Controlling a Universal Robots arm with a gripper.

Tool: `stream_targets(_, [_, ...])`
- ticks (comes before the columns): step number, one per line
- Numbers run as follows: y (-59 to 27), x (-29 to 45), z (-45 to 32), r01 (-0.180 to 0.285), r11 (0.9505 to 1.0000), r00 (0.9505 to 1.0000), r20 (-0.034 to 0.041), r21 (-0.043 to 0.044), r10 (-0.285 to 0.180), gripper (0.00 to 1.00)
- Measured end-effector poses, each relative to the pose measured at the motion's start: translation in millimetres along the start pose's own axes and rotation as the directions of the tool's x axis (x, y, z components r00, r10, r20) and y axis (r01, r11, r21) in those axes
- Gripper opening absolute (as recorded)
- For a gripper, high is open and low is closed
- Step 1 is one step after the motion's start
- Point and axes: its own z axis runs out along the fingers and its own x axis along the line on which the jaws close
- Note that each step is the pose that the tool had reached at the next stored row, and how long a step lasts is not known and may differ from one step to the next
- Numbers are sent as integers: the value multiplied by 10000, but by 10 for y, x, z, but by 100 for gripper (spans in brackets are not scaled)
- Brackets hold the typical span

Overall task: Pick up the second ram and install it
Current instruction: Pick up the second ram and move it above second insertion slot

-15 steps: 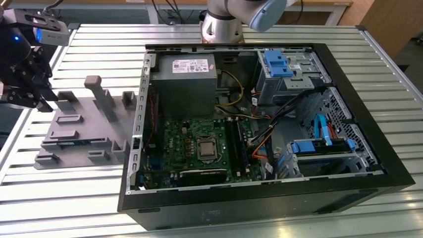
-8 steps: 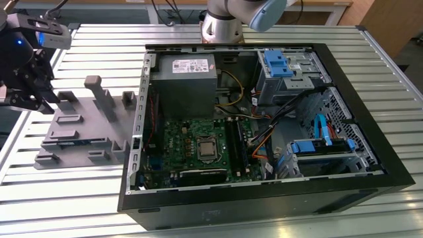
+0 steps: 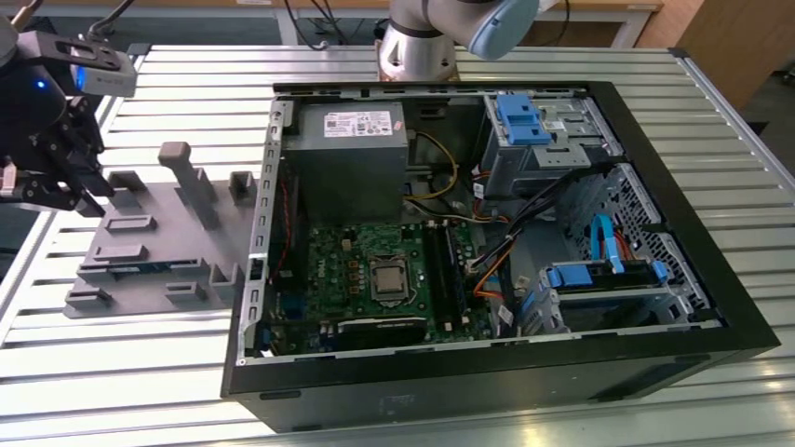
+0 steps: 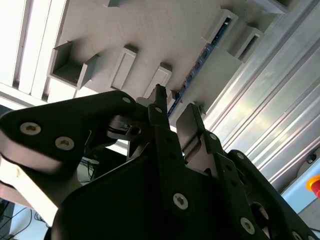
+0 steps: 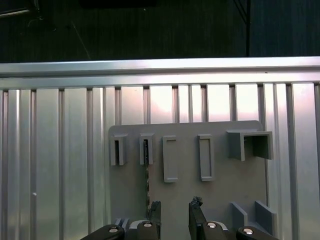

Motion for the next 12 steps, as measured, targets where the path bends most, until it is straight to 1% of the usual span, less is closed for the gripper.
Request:
stream_targets(7, [-1,1,35,-11,10000,10000,2,2,11,36])
stream_targets(12, [-1,2,81,-17,10000,10000,2,3,17,36])
